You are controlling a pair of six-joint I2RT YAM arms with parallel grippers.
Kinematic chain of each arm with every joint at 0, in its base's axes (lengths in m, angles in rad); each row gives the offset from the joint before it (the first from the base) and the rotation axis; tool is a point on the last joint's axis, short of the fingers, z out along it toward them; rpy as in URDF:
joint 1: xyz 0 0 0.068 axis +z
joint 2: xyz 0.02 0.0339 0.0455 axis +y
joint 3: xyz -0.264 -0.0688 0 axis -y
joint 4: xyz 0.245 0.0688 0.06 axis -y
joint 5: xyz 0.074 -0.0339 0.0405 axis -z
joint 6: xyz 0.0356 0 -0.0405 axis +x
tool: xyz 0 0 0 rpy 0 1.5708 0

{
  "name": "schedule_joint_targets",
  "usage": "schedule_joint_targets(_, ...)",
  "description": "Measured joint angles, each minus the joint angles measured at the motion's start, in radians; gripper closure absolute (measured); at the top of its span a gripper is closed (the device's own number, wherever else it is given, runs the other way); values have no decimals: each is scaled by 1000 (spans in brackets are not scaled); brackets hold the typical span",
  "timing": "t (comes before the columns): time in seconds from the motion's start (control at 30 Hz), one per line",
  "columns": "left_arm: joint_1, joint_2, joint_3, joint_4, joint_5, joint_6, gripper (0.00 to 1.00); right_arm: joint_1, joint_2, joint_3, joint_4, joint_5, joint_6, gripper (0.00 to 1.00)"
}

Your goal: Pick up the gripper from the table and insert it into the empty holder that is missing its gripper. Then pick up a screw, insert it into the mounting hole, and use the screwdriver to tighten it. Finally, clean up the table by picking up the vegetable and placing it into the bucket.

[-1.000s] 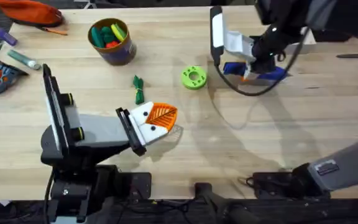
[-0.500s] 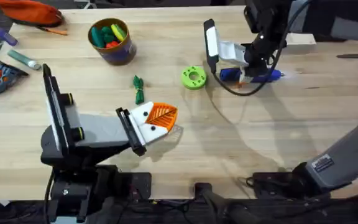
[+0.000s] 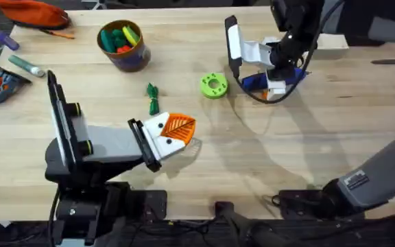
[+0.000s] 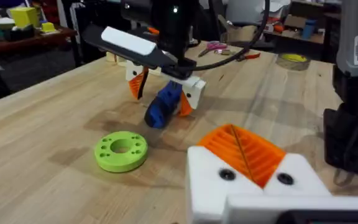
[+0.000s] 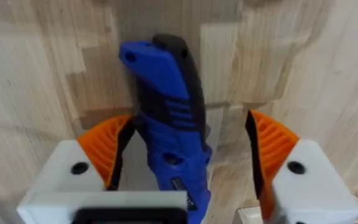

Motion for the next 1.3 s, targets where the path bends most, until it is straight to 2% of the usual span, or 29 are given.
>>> schedule_joint_targets(0.37, 0, 0, 0, 0, 0, 0, 987, 5, -43, -15, -50, 0, 48, 23)
schedule_joint_targets(0.63, 0, 0, 0, 0, 0, 0, 987, 76, -287, -19, -51, -1, 195, 23)
schedule_joint_targets(0.77, 0, 0, 0, 0, 0, 0, 987, 136, -421, -19, 17, -3, 279, 22)
schedule_joint_targets(0.87, 0, 0, 0, 0, 0, 0, 987, 167, -498, -19, 140, -4, 360, 21)
schedule_joint_targets(1.07, 0, 0, 0, 0, 0, 0, 987, 168, -592, -19, 421, -4, 603, 22)
schedule_joint_targets(1.17, 0, 0, 0, 0, 0, 0, 987, 167, -626, -19, 460, -4, 760, 21)
schedule_joint_targets(1.3, 0, 0, 0, 0, 0, 0, 987, 167, -687, -19, 405, 15, 967, 21)
